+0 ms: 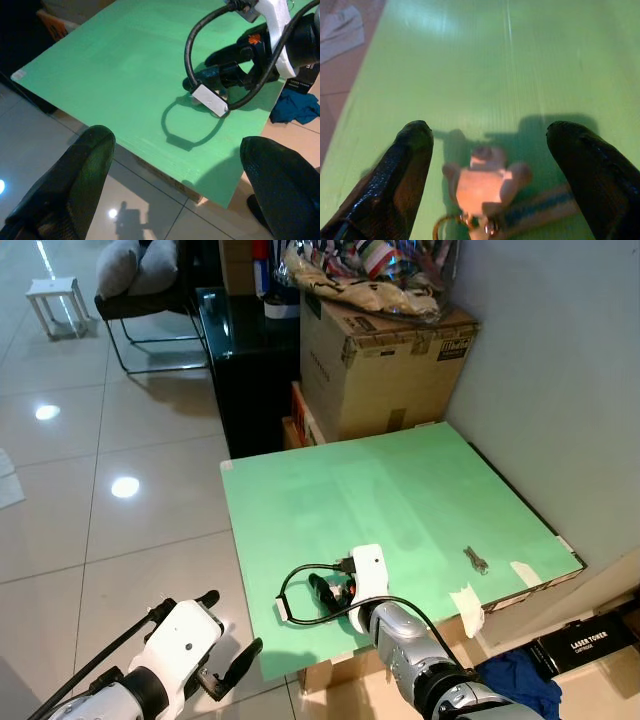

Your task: Hang keys on a hook

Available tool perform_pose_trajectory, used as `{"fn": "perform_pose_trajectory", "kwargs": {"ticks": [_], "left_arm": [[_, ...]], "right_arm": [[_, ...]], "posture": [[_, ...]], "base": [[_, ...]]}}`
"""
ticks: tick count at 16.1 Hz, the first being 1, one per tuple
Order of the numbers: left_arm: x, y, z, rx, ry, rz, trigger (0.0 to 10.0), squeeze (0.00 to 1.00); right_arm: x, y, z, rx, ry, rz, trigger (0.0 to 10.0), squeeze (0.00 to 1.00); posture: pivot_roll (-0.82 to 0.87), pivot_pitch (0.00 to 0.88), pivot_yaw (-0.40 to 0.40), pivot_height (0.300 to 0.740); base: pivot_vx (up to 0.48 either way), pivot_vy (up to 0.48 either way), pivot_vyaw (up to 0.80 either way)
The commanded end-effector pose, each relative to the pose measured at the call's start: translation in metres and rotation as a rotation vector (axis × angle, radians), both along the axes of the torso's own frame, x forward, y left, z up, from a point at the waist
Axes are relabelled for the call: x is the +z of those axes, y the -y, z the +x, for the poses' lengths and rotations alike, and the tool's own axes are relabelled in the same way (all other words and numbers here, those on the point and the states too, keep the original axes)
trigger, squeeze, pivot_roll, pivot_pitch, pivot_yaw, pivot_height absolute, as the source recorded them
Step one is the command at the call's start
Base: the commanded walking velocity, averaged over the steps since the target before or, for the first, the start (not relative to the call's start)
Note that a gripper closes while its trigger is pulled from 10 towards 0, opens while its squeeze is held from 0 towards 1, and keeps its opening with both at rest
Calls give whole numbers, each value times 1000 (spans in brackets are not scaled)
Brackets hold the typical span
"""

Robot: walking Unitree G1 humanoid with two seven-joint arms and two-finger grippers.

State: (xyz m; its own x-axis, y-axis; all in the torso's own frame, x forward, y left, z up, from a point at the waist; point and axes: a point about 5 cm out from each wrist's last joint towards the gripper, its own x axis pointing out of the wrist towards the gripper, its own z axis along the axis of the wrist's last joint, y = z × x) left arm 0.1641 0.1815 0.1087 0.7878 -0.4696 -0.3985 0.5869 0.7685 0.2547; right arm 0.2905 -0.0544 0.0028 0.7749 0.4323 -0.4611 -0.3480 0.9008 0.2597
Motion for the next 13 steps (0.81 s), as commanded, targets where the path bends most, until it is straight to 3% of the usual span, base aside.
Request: {"fn": "perform_pose_trajectory", "kwargs": {"ticks": [1,2,3,4,13], "left_arm": [[5,-1,-1,-1,11,3,10000,0],[6,-1,-1,-1,10,4,10000,0],[6,-1,-1,1,10,4,10000,0],[6,-1,0,2,11,5,10000,0],[5,1,3,1,14,1,10000,0]], "right_arm": [[-8,-9,-8,-10,-102,51,10000,0],[-9,-11,-10,-3,-125,60,9020,0],[-10,-13,-11,14,-131,53,5294,0],[-9,-13,-11,20,-129,47,0,0],[-2,-16,-4,61,-76,19,0,0]], "posture": [[191,159,-43,740],[192,160,-43,740],[192,160,-44,740],[193,160,-45,740],[187,154,-45,740]], "base": [[0,0,0],[0,0,0],[0,0,0],[0,0,0],[0,0,0]]}}
